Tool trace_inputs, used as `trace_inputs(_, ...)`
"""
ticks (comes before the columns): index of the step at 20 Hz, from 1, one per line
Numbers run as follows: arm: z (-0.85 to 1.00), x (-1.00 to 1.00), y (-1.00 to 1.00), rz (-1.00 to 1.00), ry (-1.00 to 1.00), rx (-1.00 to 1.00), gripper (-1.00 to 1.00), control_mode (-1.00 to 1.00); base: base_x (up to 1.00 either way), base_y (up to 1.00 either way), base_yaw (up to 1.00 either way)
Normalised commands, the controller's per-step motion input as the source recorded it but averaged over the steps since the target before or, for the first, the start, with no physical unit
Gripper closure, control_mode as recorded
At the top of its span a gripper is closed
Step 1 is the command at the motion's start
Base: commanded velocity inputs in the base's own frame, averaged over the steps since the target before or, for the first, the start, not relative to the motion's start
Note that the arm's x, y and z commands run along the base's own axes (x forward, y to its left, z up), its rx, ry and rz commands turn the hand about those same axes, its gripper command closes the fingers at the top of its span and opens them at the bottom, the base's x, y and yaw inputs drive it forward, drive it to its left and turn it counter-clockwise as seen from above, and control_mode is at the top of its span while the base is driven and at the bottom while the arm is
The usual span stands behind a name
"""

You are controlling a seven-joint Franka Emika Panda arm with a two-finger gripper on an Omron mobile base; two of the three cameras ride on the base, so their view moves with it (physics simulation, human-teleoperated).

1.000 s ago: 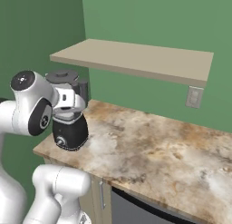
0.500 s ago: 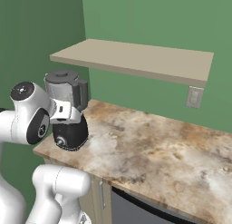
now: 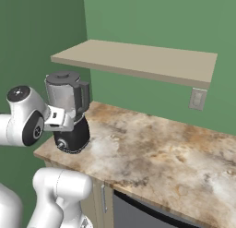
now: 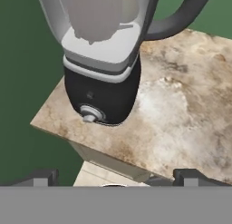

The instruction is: Grab the onion and lemon from the fridge, place them in the blender, close the lid, and turn on the blender to create a marinade.

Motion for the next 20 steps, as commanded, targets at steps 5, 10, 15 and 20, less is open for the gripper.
trace_inputs(5, -0.26, 0.00, 0.20, -0.01, 0.06, 0.00, -1.00, -1.00, 0.00, 0.00, 0.00)
trace_inputs(10, -0.24, 0.00, 0.07, -0.05, 0.00, 0.00, -1.00, -1.00, 0.00, 0.00, 0.00)
trace_inputs(15, -0.18, 0.02, 0.00, -0.09, 0.00, 0.00, -1.00, -1.00, 0.00, 0.00, 0.00)
trace_inputs(20, -0.06, 0.12, 0.00, -0.13, -0.02, 0.00, -1.00, -1.00, 0.00, 0.00, 0.00)
